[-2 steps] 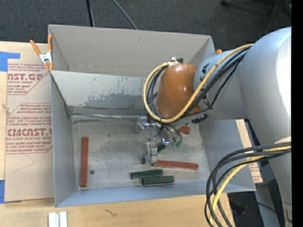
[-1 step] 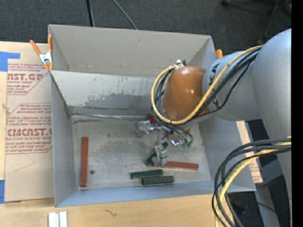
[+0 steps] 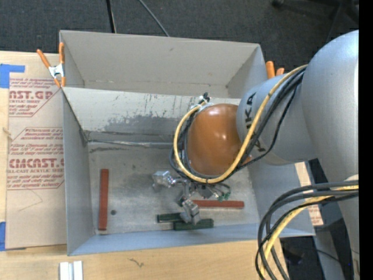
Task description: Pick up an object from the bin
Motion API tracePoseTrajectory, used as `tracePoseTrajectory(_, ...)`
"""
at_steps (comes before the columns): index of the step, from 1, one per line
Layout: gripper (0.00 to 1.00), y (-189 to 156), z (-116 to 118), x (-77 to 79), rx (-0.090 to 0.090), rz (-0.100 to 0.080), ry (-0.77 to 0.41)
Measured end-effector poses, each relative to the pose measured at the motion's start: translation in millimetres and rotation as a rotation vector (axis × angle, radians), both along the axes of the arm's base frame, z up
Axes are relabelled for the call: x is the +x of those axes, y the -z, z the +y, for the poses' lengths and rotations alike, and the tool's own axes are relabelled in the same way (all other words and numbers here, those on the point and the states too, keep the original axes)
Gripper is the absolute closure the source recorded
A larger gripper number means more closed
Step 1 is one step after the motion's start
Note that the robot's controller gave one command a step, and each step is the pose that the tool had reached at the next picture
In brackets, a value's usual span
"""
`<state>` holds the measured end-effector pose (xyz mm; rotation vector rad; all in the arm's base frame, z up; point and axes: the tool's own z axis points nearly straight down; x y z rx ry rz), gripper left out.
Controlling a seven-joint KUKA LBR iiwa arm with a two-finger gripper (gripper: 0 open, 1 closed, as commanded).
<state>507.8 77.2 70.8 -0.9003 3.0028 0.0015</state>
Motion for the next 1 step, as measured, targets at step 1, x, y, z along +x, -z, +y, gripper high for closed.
tracePoseTrajectory(1, 1.00, -0.3, -0.9, -0.7, -0.002, 0.006, 0.003)
